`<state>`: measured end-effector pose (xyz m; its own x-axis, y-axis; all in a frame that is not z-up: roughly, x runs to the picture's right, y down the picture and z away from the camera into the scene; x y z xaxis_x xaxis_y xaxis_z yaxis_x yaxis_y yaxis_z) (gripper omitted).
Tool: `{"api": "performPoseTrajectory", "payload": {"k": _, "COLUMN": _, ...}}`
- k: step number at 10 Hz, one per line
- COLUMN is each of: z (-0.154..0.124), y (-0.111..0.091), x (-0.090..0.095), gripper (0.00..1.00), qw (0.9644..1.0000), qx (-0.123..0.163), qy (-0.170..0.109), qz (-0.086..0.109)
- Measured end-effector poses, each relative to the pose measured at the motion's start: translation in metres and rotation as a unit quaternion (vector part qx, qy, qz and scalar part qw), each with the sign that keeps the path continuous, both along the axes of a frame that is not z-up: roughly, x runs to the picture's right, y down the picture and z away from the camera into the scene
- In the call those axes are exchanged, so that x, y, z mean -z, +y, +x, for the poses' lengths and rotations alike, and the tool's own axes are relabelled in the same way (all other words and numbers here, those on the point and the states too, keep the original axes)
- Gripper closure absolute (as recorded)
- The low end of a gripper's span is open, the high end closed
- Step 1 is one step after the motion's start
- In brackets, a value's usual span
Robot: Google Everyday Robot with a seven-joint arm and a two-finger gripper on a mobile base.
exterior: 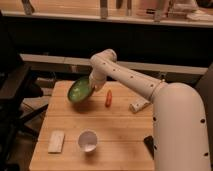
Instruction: Pick up the ceramic bowl
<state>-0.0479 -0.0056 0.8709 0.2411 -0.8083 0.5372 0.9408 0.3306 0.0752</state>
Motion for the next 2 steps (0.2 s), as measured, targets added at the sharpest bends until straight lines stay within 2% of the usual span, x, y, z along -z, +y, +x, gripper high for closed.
{"api": "performPoseTrajectory", "payload": {"k": 2, "z": -0.0014, "y": -0.0037, "x": 0.0037, "gripper": 1.0, "qw": 1.0, "qx": 0.002, "qy": -0.002, "qz": 0.002}}
